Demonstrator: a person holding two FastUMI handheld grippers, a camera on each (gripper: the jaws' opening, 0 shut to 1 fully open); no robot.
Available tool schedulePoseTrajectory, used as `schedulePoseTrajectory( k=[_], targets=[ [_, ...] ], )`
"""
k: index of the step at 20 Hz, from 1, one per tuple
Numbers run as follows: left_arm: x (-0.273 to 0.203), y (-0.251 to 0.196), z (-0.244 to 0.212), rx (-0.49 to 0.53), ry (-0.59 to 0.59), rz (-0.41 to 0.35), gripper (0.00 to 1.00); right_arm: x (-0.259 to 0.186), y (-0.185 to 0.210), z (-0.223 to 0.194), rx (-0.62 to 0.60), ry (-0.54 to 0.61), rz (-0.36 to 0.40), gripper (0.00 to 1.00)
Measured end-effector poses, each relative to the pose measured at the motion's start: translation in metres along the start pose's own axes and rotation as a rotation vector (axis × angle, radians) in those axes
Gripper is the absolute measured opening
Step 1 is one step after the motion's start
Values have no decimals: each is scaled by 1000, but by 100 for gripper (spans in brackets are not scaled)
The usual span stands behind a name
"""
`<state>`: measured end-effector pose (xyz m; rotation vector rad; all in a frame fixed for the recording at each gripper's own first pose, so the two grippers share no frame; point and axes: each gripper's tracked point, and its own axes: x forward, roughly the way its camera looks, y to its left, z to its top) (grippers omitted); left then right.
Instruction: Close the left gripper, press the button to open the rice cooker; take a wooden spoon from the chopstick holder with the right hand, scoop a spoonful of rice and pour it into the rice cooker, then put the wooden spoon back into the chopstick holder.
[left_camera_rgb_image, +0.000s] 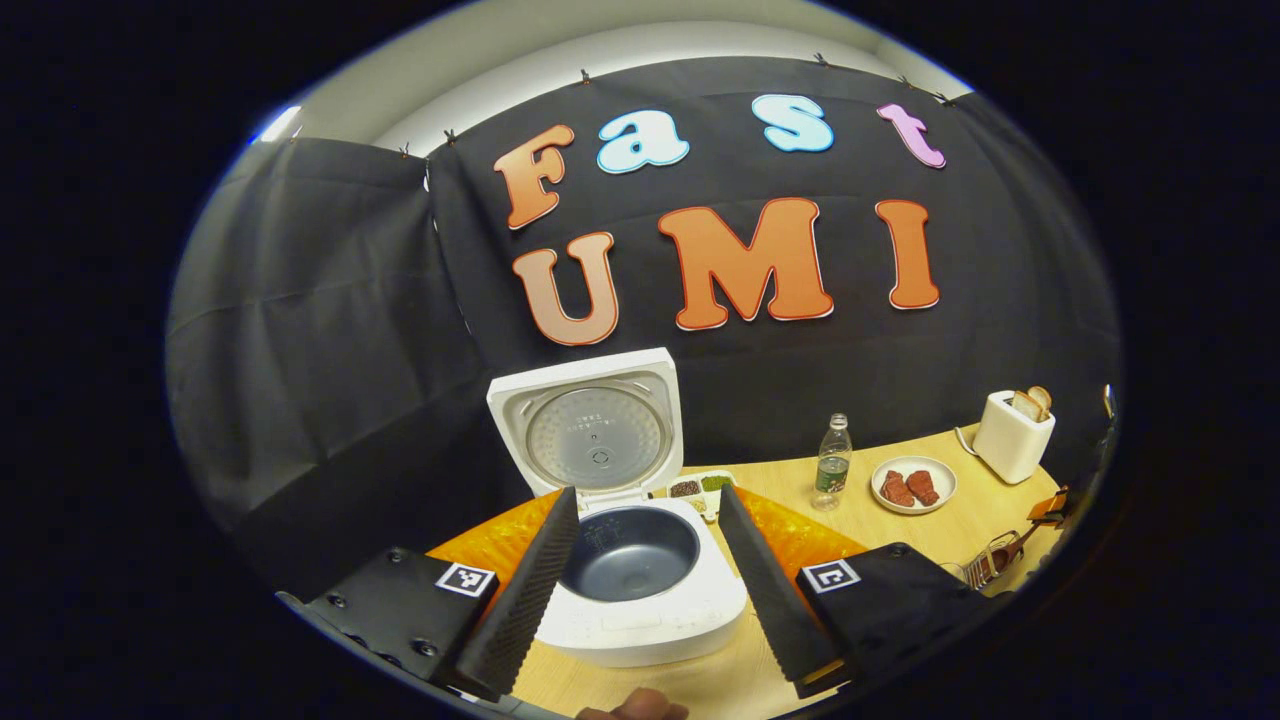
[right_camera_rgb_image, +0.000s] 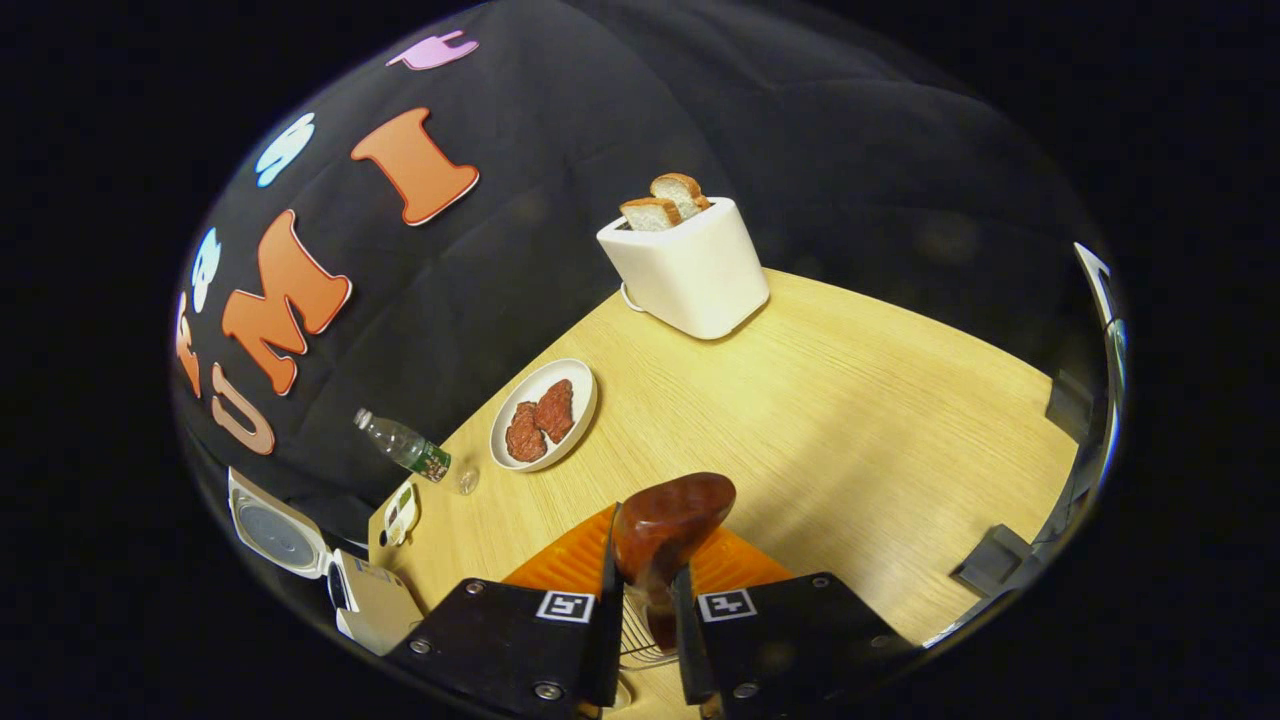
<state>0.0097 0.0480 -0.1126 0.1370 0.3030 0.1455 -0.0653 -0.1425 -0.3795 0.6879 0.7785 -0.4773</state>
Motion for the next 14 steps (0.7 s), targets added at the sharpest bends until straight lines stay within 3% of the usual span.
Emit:
schedulePoseTrajectory(
  k=[4,5,8,13,14],
  targets=[
    [4,4,4,33,-18,27,91,-11,3,-4,-53,11,-13,18],
    [5,3,5,31,-25,28,96,-15,10,3,-66,-8,-5,18],
    [5,8,6,1,-38,28,96,-34,25,24,-105,-61,5,18],
    [10,22,-1,-34,-25,26,90,-80,72,56,-127,-158,103,18],
    [8,25,-3,-38,-24,27,96,-86,85,56,-137,-161,130,18]
  ],
)
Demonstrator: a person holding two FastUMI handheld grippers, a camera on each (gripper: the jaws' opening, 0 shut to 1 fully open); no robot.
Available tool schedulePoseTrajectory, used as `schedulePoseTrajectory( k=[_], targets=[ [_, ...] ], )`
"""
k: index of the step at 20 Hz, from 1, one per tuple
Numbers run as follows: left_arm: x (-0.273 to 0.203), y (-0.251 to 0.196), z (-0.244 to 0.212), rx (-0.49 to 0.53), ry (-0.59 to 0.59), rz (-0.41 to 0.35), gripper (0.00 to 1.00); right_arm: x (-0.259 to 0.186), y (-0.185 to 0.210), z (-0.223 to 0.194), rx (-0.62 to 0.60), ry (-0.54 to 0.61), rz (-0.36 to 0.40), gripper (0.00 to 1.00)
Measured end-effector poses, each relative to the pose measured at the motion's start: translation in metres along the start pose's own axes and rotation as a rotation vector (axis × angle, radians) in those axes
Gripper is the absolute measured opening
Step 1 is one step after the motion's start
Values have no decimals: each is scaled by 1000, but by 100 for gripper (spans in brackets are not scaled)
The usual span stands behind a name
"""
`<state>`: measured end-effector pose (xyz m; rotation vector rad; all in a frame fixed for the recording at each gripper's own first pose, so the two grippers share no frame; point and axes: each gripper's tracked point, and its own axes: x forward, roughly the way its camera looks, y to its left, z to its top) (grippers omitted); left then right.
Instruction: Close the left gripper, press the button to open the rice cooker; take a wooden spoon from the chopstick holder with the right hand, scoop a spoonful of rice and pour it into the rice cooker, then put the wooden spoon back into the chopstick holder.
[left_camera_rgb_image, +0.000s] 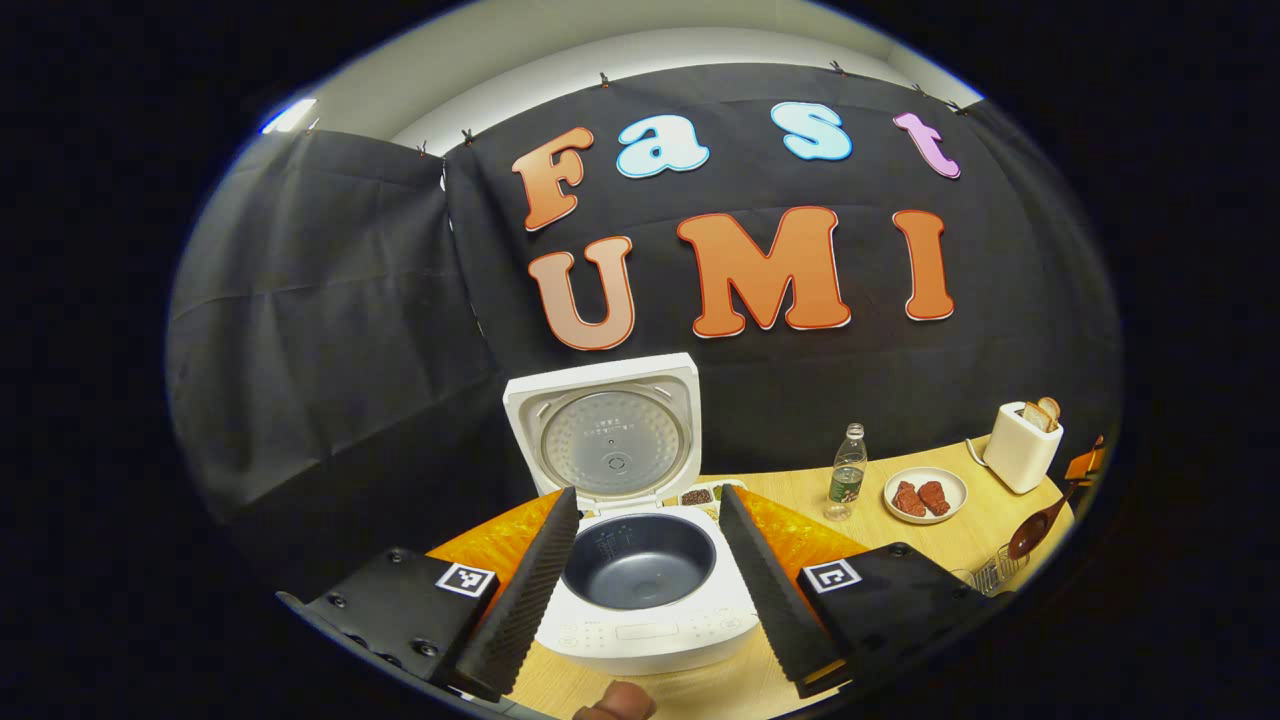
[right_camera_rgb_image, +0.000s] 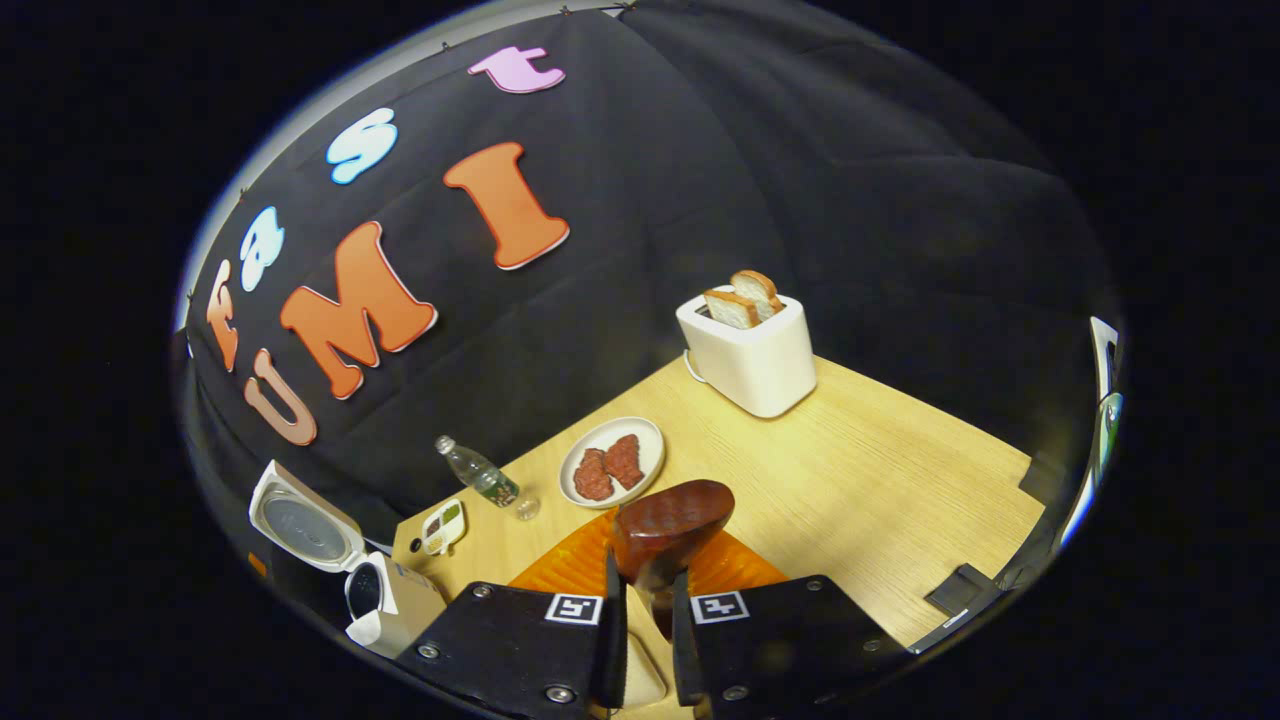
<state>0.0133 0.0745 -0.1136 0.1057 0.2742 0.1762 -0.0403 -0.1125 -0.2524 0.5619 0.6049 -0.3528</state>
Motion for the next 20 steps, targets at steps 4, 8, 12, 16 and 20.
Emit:
schedulePoseTrajectory(
  k=[4,8,12,16,20],
  targets=[
    [-2,7,-5,-8,-2,3,90,-15,58,-19,-59,44,131,18],
    [-9,17,-15,-9,11,12,96,-13,93,-62,-159,129,199,18],
    [-16,23,-24,-24,31,34,96,-5,101,-101,-290,168,204,18],
    [-23,33,-31,-10,52,73,96,4,105,-121,-440,148,200,18],
    [-28,44,-38,-11,69,106,96,9,107,-137,-596,89,168,17]
  ],
)
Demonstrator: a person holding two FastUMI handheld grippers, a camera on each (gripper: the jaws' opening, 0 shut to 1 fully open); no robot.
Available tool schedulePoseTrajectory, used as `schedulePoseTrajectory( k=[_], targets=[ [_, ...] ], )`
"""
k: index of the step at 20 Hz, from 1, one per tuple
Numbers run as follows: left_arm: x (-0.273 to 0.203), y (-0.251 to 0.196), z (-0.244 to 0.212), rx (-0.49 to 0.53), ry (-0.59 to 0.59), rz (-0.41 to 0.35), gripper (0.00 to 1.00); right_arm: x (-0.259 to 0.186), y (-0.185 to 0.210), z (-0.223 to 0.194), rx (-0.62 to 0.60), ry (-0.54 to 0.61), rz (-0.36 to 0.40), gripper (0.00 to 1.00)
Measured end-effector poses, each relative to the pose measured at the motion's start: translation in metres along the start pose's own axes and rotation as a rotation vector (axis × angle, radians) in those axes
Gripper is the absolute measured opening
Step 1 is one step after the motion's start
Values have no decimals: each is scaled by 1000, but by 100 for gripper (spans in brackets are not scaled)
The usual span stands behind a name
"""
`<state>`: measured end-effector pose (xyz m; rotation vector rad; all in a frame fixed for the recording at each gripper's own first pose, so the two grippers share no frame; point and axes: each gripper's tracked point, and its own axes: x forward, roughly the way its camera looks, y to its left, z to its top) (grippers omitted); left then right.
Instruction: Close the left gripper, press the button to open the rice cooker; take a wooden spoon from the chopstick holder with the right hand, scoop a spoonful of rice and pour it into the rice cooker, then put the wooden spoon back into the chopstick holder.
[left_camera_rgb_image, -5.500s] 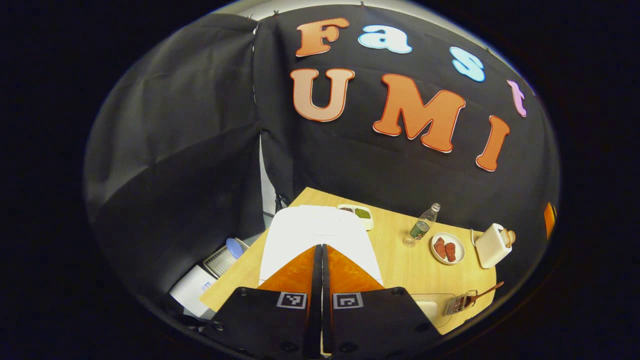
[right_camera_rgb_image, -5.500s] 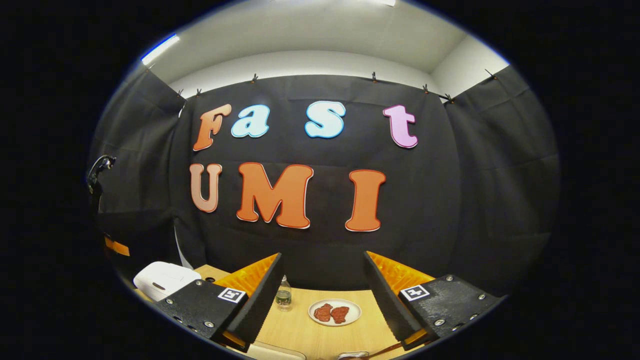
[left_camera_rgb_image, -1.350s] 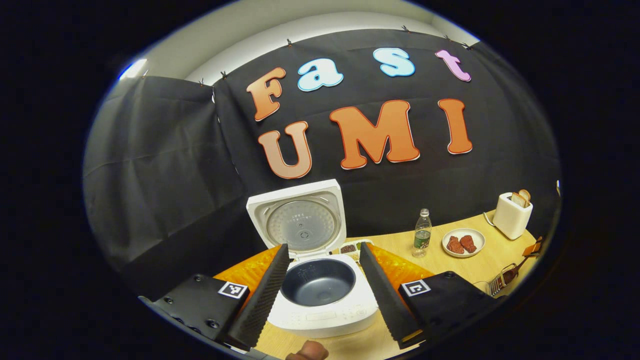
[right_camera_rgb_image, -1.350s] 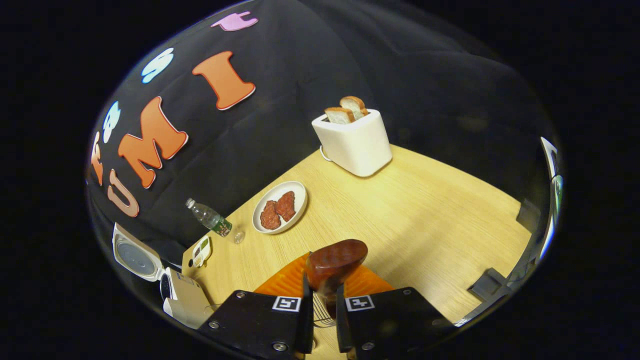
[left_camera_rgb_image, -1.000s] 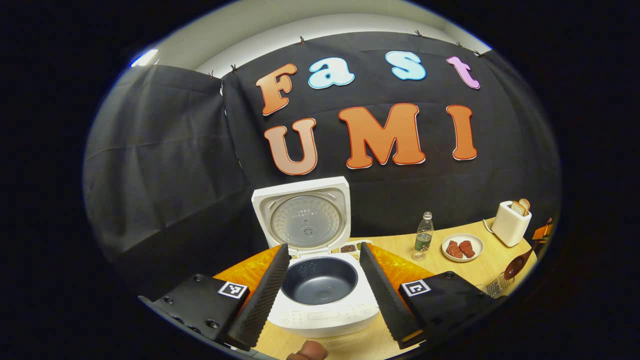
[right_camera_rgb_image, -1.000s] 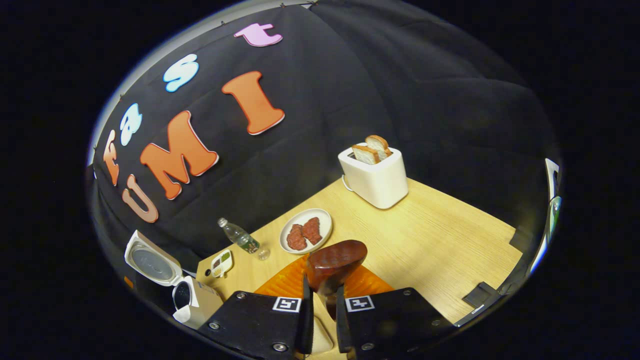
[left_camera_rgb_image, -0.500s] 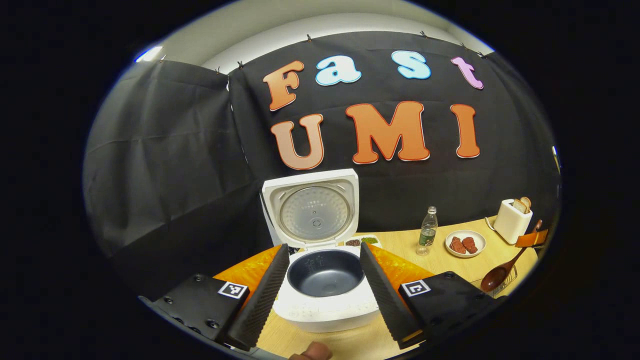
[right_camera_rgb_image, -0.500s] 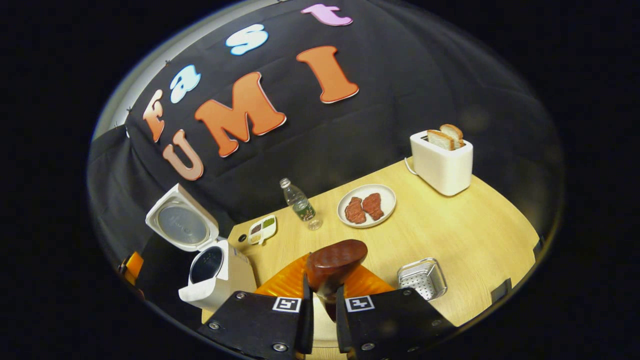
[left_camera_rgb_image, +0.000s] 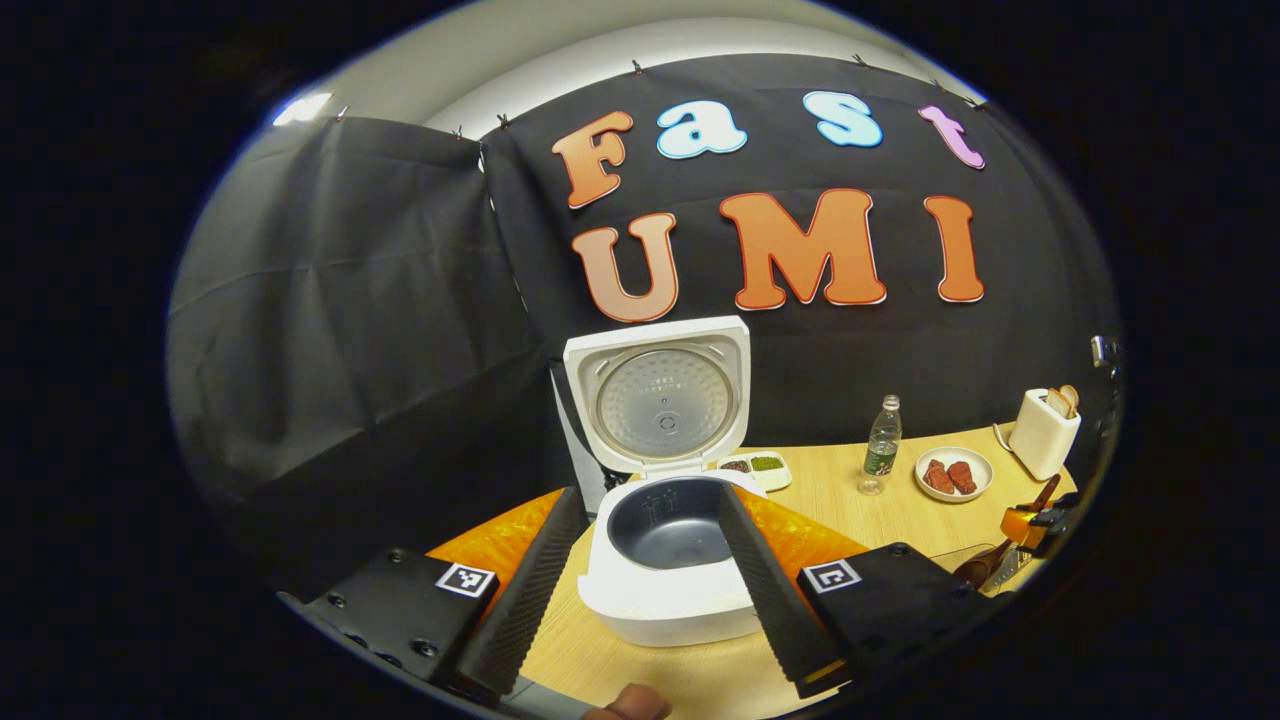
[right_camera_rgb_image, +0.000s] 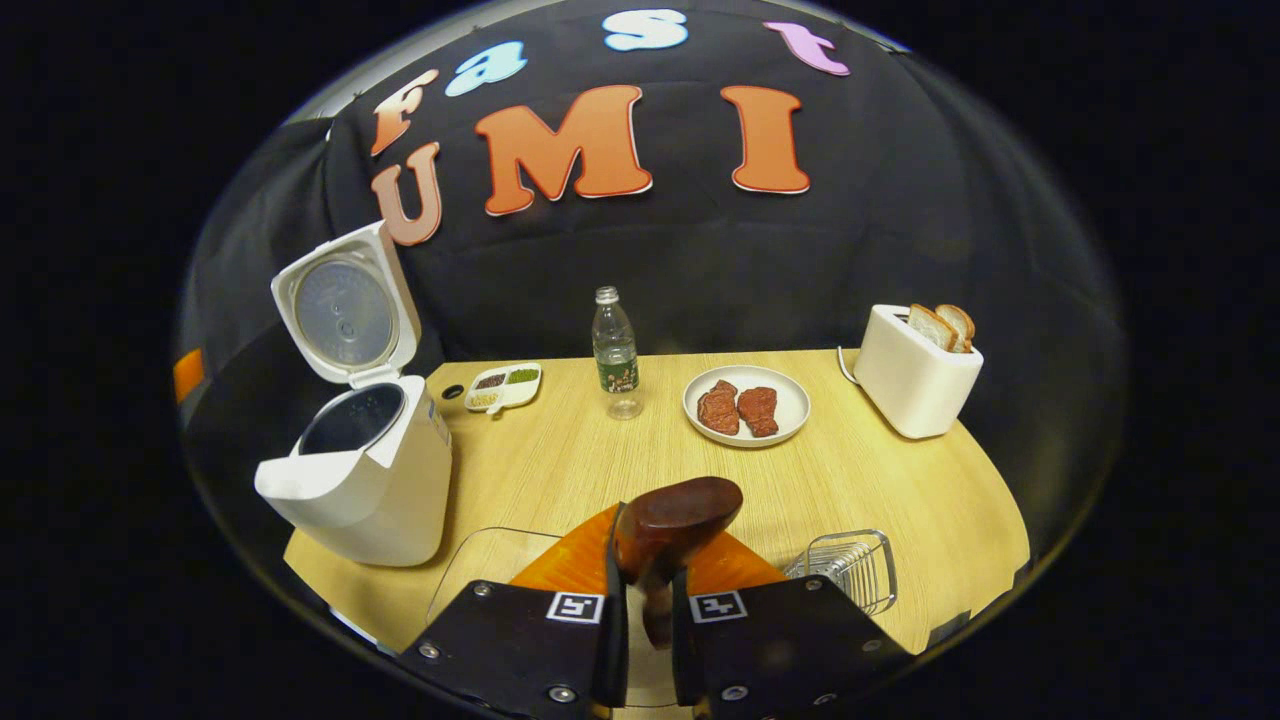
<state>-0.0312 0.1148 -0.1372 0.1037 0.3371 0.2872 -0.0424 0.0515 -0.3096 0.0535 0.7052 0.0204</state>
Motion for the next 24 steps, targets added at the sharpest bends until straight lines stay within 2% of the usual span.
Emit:
schedulePoseTrajectory(
  k=[4,7,12,13,14,15,16,17,18,19,20,21,23,24],
  targets=[
    [-1,6,-6,19,20,18,96,4,6,-5,-107,-66,-16,16],
    [1,7,-8,30,26,23,96,5,9,-14,-132,-93,-9,16],
    [5,6,-12,36,48,12,96,-2,39,-29,-243,-164,64,13],
    [7,7,-13,43,50,14,91,-3,45,-35,-256,-168,74,13],
    [8,8,-13,47,52,15,91,-3,50,-39,-256,-169,84,13],
    [8,9,-14,49,55,16,91,-4,56,-46,-243,-152,98,13],
    [8,9,-13,48,55,14,96,-1,59,-52,-219,-128,112,13],
    [9,10,-14,46,55,13,96,-1,63,-55,-192,-117,123,13],
    [10,12,-14,44,58,14,91,1,62,-53,-174,-115,119,13],
    [10,14,-16,43,62,14,90,2,61,-54,-147,-100,121,13],
    [11,16,-18,43,66,14,90,4,59,-53,-106,-90,118,13],
    [12,18,-22,42,74,16,96,6,56,-52,-70,-79,113,13],
    [14,23,-27,35,89,18,96,9,48,-50,3,-48,108,13],
    [15,25,-28,28,94,18,90,10,44,-49,46,-35,108,13]
  ],
)
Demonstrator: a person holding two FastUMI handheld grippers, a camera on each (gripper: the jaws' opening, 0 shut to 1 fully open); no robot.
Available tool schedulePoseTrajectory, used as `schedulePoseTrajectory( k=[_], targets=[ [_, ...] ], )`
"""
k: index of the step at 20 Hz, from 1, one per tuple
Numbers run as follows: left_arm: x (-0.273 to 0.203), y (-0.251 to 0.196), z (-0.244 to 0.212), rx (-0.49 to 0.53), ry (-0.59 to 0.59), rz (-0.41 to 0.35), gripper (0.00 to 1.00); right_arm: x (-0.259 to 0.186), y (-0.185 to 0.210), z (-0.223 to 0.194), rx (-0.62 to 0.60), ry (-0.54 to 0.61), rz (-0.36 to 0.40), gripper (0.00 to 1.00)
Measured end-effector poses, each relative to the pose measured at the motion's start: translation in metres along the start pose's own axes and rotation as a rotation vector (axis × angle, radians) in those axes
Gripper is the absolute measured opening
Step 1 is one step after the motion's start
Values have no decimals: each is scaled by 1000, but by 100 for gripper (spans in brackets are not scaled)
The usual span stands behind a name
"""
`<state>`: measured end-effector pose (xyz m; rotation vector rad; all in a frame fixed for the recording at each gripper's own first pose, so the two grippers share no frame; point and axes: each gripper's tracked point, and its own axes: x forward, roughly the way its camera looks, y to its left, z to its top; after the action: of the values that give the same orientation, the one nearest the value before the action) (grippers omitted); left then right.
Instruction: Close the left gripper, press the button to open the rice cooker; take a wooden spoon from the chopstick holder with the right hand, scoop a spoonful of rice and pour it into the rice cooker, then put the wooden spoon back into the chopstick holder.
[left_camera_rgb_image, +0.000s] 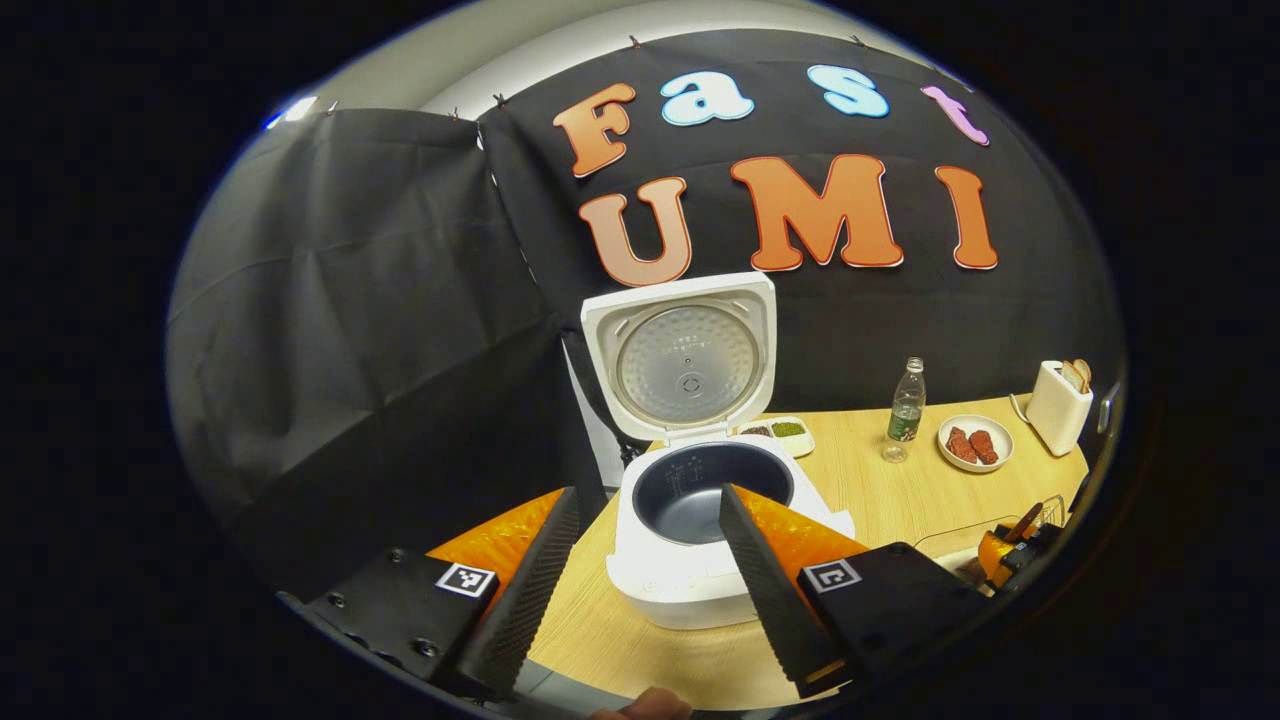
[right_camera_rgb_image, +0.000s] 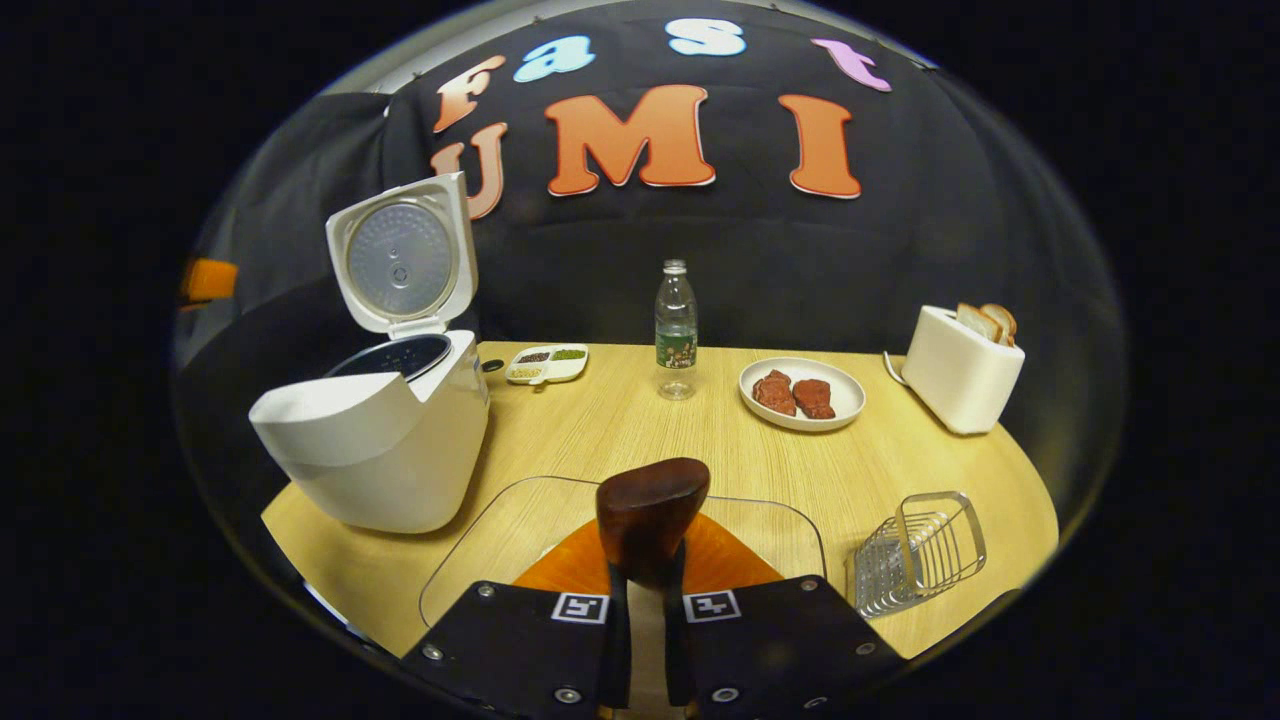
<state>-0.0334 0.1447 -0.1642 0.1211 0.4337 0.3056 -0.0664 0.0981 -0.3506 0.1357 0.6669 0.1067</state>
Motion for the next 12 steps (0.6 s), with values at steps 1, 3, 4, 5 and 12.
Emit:
schedulePoseTrajectory(
  k=[1,3,4,5,12],
  targets=[
    [3,2,-1,-7,3,-1,90,1,0,-1,56,18,5,13],
    [4,3,-4,-13,7,-4,91,3,2,-3,149,42,17,13],
    [5,5,-4,-12,8,-6,90,5,2,-2,184,52,23,13],
    [6,5,-5,-11,8,-10,91,5,5,-4,227,66,35,13],
    [13,11,-6,-1,6,-29,91,8,15,-5,430,111,77,13]
  ],
)
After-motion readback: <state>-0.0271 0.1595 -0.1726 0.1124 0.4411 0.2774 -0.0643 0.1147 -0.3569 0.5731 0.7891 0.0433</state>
